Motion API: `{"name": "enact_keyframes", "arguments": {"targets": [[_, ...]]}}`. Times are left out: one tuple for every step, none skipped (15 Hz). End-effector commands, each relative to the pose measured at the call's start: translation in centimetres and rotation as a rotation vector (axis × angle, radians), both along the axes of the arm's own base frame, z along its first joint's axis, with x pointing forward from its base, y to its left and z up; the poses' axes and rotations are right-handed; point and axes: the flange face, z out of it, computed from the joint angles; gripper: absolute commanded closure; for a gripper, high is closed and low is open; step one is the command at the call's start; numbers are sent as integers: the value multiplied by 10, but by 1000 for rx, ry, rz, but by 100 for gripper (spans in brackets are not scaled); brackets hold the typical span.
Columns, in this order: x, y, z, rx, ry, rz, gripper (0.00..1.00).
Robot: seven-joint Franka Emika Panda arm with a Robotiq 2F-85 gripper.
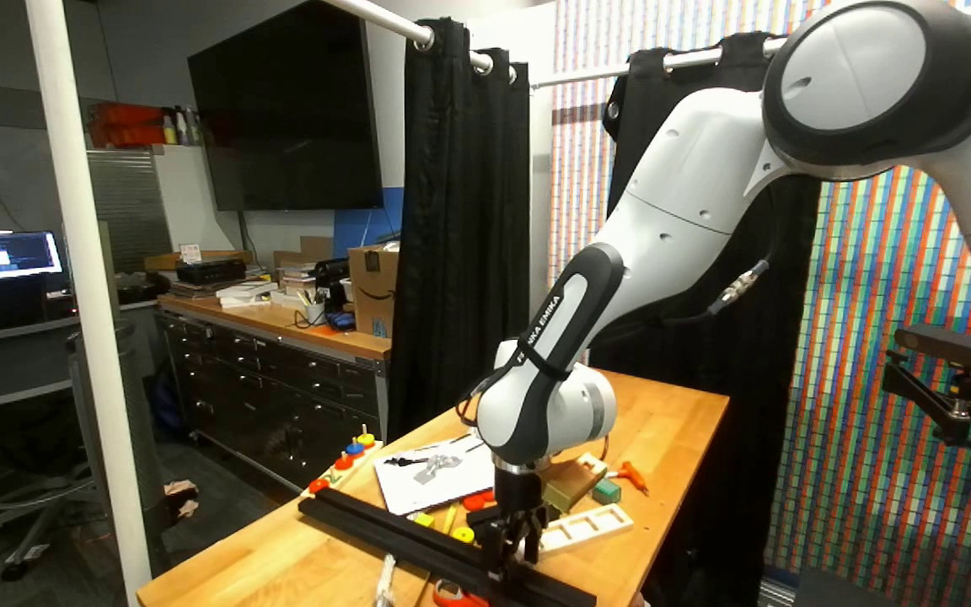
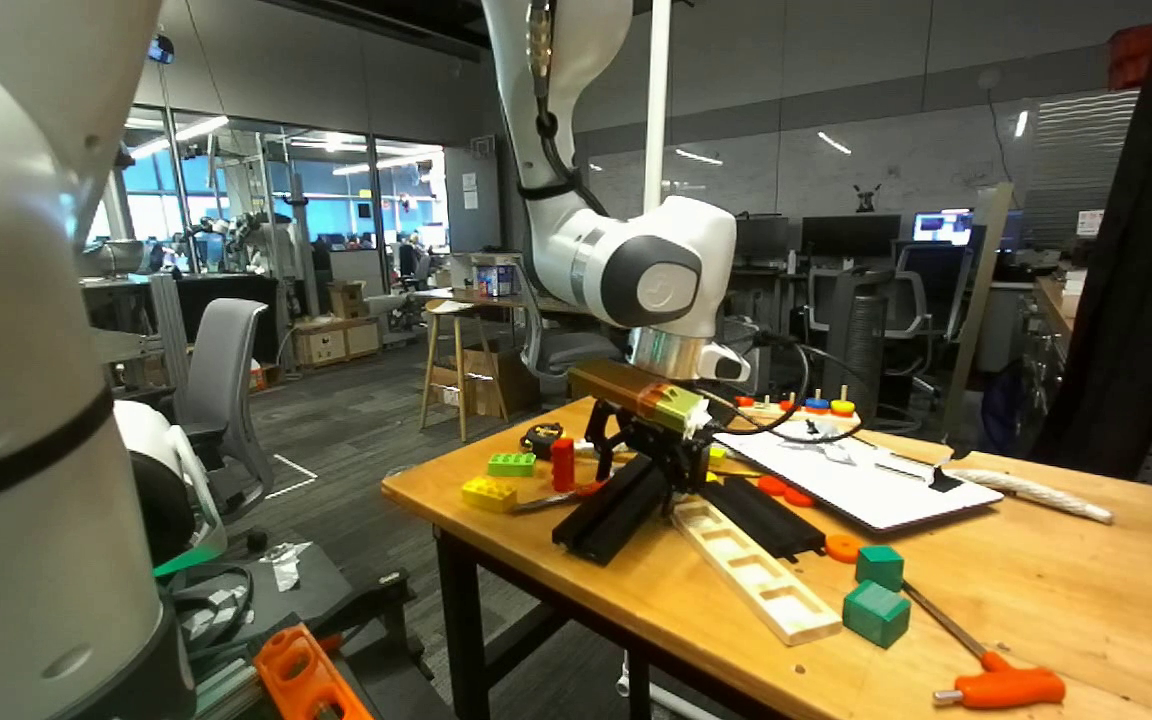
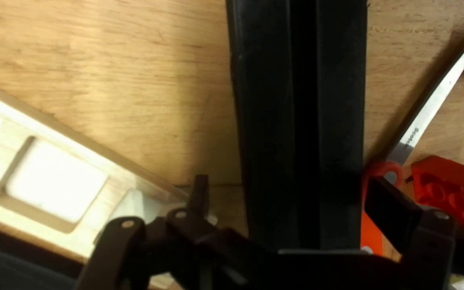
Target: Turn the black object clockwise then put the green block on he first position on the wooden board
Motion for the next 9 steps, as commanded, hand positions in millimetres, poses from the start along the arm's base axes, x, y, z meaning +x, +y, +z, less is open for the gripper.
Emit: {"name": "enact_keyframes", "arguments": {"targets": [[-6, -18, 50, -30, -87, -43, 0], [-8, -26, 64, -35, -114, -66, 0], [-9, -36, 78, -42, -142, -92, 0], [-11, -48, 91, -49, -171, -125, 0], [-11, -60, 102, -58, -196, -160, 0], [-11, -74, 114, -66, -221, -210, 0], [-10, -88, 122, -76, -239, -259, 0], [-7, -103, 130, -80, -251, -317, 0], [-3, -116, 135, -86, -260, -373, 0]]}}
